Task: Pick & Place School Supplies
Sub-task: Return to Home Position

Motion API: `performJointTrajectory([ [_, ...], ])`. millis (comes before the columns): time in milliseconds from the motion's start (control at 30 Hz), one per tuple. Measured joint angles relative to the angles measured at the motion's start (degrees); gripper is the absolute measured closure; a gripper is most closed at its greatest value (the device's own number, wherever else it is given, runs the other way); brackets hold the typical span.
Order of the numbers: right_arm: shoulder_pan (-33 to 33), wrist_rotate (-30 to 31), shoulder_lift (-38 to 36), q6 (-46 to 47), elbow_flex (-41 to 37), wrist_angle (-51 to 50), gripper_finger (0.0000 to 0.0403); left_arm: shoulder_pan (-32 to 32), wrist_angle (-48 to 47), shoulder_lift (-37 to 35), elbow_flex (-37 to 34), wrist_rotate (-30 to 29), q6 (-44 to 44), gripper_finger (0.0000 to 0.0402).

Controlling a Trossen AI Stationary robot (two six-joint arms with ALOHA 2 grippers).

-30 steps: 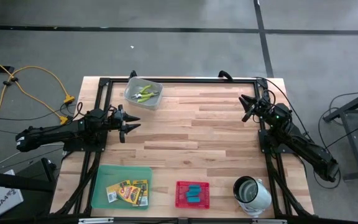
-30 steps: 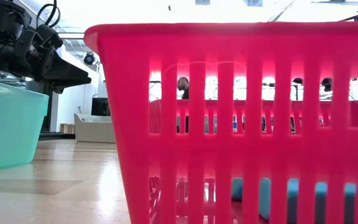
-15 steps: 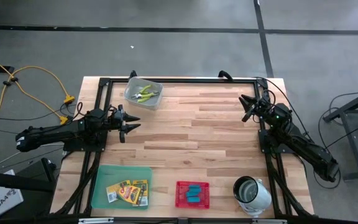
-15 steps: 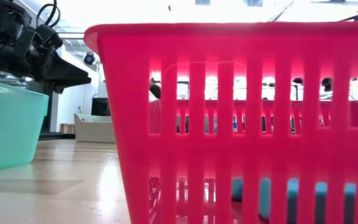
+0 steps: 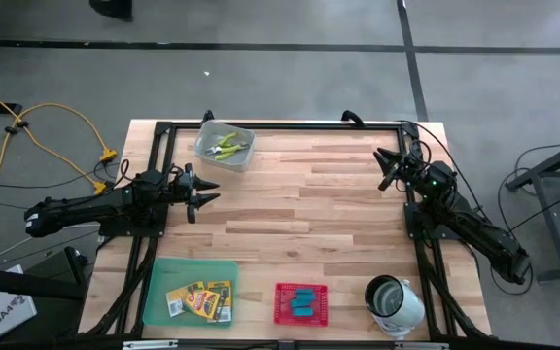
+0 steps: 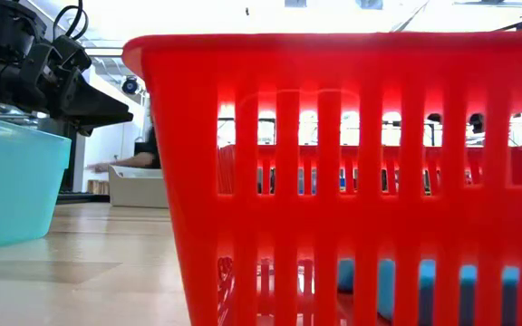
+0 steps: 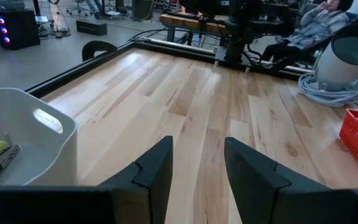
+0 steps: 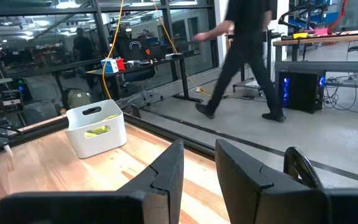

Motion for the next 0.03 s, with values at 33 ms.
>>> performJointTrajectory([
  [33,0.0,0.0,0.0,-0.02,-0.01,0.0,0.0318,0.02,0.02,0.02,0.0,0.0,0.0,0.0261],
])
